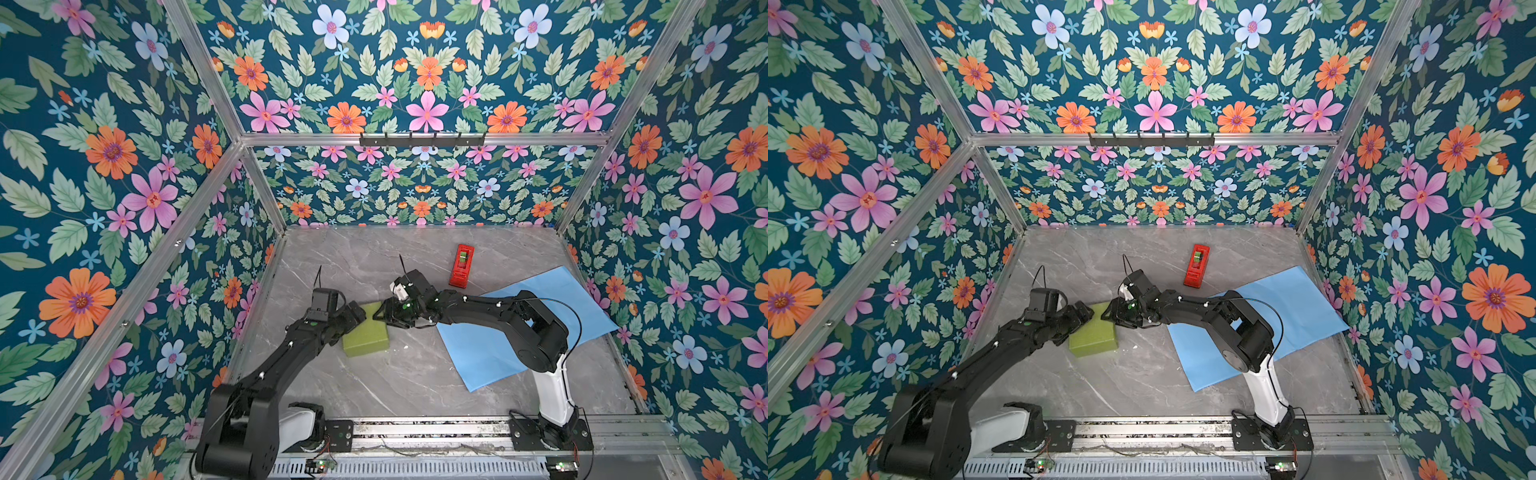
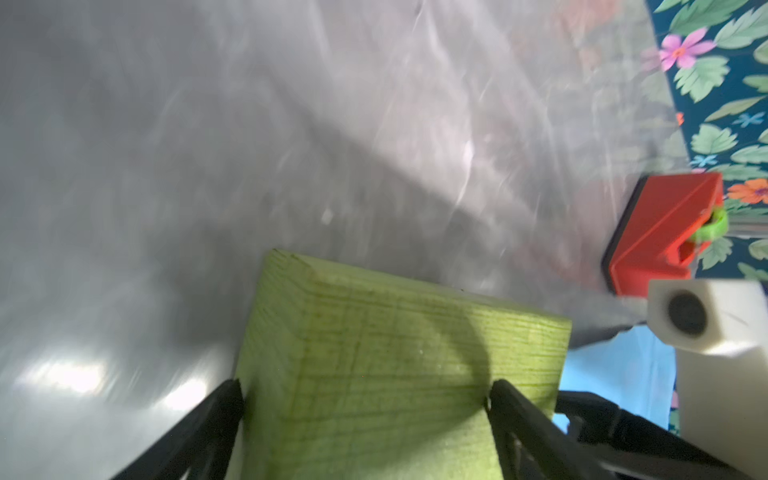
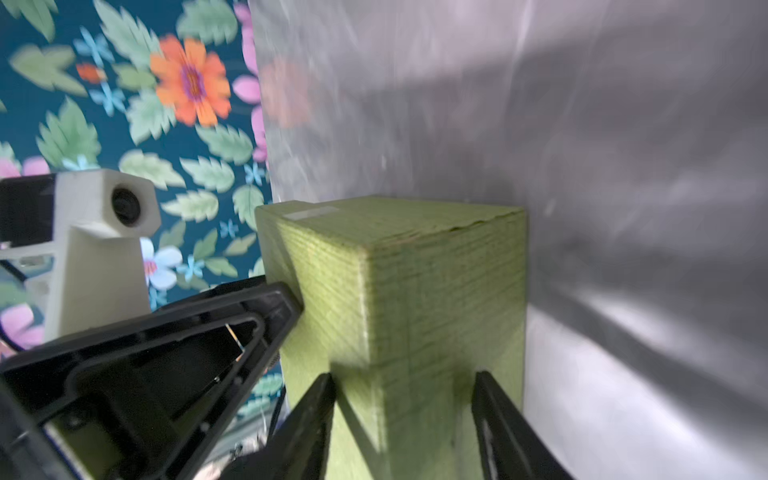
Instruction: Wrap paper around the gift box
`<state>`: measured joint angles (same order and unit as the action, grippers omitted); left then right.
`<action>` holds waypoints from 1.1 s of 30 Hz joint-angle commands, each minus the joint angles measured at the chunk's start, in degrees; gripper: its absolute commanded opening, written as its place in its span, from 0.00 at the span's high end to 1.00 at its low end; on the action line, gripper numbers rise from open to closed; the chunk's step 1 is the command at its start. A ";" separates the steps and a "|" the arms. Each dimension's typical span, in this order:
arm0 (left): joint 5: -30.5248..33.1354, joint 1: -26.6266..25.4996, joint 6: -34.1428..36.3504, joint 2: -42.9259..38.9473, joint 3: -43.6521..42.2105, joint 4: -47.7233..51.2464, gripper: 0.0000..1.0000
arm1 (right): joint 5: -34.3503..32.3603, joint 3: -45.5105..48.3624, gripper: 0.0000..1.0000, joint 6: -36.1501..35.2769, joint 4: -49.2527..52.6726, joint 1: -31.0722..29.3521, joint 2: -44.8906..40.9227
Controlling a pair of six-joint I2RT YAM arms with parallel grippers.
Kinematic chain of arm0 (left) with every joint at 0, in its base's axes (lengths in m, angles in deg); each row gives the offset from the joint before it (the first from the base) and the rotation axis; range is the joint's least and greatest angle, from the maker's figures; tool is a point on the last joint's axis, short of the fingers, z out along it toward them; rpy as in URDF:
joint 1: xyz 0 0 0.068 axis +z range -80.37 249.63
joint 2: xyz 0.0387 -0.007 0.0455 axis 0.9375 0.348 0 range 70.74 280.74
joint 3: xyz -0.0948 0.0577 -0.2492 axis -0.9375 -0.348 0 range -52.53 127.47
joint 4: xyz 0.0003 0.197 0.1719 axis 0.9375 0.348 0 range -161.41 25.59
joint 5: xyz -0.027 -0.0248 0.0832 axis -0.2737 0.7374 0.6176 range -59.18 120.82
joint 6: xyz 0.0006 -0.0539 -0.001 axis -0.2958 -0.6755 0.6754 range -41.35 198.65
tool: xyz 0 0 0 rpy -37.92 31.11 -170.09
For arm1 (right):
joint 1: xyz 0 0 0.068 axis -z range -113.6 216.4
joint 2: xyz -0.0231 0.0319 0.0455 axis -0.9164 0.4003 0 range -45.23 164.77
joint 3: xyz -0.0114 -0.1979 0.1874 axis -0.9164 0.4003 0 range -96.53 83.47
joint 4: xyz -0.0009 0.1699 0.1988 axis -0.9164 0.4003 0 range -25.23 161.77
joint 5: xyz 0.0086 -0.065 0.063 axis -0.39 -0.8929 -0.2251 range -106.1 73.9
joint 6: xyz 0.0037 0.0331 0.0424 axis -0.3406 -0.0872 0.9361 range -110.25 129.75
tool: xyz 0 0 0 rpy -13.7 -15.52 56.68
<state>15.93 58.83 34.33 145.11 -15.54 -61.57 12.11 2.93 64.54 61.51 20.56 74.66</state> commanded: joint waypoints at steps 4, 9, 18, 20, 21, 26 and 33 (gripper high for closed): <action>-0.35 4.27 6.70 16.76 13.45 -9.39 0.06 | -1.86 -13.52 0.45 -2.87 4.77 4.18 8.62; -0.54 7.98 7.82 27.86 24.95 -8.37 0.05 | -3.16 -29.88 0.39 -6.16 15.08 6.64 16.59; 3.14 9.82 9.16 16.84 21.97 -8.13 0.01 | -6.94 -6.39 0.20 -19.79 21.78 13.27 -6.62; 1.06 9.44 9.21 11.14 18.09 -9.37 0.02 | -8.47 3.70 0.19 -23.54 25.23 14.80 -14.08; -0.73 8.96 9.22 8.27 15.79 -10.42 0.02 | -8.71 8.89 0.19 -25.06 27.11 15.89 -17.90; -4.68 3.56 10.34 -1.02 8.33 -11.89 0.03 | -8.96 27.62 0.20 -28.02 32.28 21.67 -33.54; -2.30 -1.16 10.74 -0.71 8.94 -9.69 0.03 | -10.33 36.51 0.24 -27.57 34.27 22.55 -38.20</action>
<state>13.17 58.43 44.14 143.82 -7.28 -71.34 2.36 37.49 37.81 94.42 43.14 36.26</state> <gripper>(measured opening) 0.973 0.765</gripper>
